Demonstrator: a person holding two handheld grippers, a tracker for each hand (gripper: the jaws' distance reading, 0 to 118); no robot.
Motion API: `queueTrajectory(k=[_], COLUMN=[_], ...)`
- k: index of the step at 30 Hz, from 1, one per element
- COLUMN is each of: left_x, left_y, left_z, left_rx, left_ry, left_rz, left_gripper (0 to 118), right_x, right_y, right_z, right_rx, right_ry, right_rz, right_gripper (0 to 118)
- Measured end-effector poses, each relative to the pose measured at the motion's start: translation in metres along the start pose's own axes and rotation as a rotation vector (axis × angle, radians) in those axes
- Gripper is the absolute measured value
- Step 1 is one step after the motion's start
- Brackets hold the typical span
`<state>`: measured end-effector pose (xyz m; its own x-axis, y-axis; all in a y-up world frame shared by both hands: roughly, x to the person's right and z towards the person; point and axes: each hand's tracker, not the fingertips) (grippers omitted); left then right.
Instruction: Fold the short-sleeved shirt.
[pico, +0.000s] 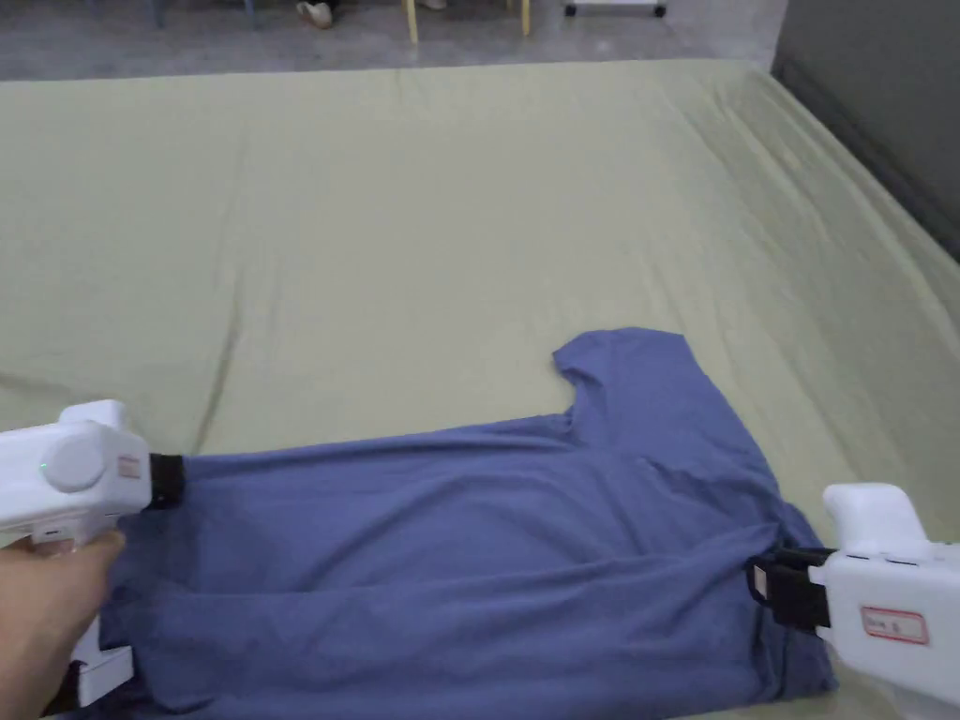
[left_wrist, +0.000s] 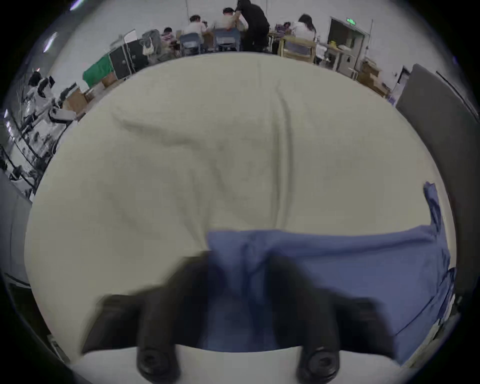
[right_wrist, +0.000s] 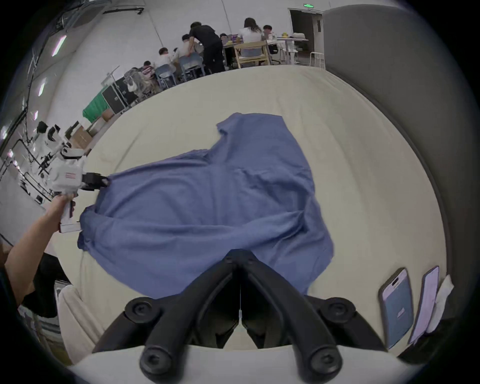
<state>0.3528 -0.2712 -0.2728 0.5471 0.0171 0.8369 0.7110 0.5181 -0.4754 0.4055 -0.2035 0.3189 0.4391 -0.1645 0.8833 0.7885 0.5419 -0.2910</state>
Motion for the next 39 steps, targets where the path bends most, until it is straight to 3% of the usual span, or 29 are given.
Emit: queueTrajectory(k=[4,7,8,9,10,11,13,15,16,17,19,20,21,22,26,28,30,34,39], left_x=[0.015,0.025,0.024,0.022,0.018,0.015,0.008,0.004,0.000,-0.003,-0.004,-0.004,-0.005,-0.005,-0.010,-0.014,-0.022,-0.025,-0.041], left_y=[0.020,0.025,0.028,0.031,0.031,0.034,0.036,0.033,0.032,0.031,0.025,0.024,0.022,0.020,0.017,0.015,0.015,-0.002,-0.037], left_z=[0.032,0.062,0.070,0.077,0.079,0.082,0.084,0.083,0.081,0.078,0.074,0.071,0.069,0.067,0.060,0.061,0.064,0.080,0.117], left_rx=[0.044,0.141,0.144,0.145,0.150,0.155,0.152,0.144,0.135,0.127,0.109,0.104,0.097,0.092,0.082,0.076,0.085,0.103,0.098], left_ry=[-0.120,-0.088,-0.082,-0.087,-0.095,-0.095,-0.086,-0.071,-0.072,-0.072,-0.074,-0.072,-0.070,-0.071,-0.070,-0.088,-0.098,-0.055,-0.131], left_rz=[-0.092,-0.216,-0.220,-0.206,-0.197,-0.189,-0.177,-0.161,-0.147,-0.139,-0.126,-0.122,-0.121,-0.121,-0.112,-0.094,-0.097,-0.225,-0.186], left_gripper=[0,0,0,0,0,0,0,0,0,0,0,0,0,0,0,0,0,0,0], right_x=[0.027,0.046,0.052,0.052,0.054,0.060,0.054,0.049,0.047,0.048,0.044,0.042,0.042,0.041,0.033,0.033,0.032,0.022,0.020], right_y=[0.049,0.102,0.120,0.136,0.148,0.159,0.173,0.177,0.174,0.169,0.162,0.160,0.161,0.163,0.169,0.169,0.162,0.130,0.080], right_z=[-0.026,-0.055,-0.066,-0.078,-0.095,-0.095,-0.121,-0.143,-0.151,-0.162,-0.174,-0.175,-0.171,-0.166,-0.135,-0.110,-0.085,-0.034,0.008], right_rx=[-0.001,0.009,0.000,-0.030,-0.076,0.014,-0.101,-0.189,-0.200,-0.216,-0.247,-0.248,-0.221,-0.213,-0.122,-0.089,-0.074,-0.113,-0.126], right_ry=[-0.007,0.004,0.014,0.014,-0.019,-0.089,-0.070,-0.168,-0.192,-0.185,-0.227,-0.216,-0.202,-0.196,-0.153,-0.075,-0.066,-0.058,-0.048], right_rz=[0.012,0.019,0.011,-0.004,-0.024,-0.015,-0.022,-0.035,-0.020,-0.001,0.033,0.029,0.010,0.009,0.074,0.063,0.086,0.249,0.261], right_gripper=[3,7,37,91,118,115,117,116,108,94,51,47,36,5,4,4,4,4,4])
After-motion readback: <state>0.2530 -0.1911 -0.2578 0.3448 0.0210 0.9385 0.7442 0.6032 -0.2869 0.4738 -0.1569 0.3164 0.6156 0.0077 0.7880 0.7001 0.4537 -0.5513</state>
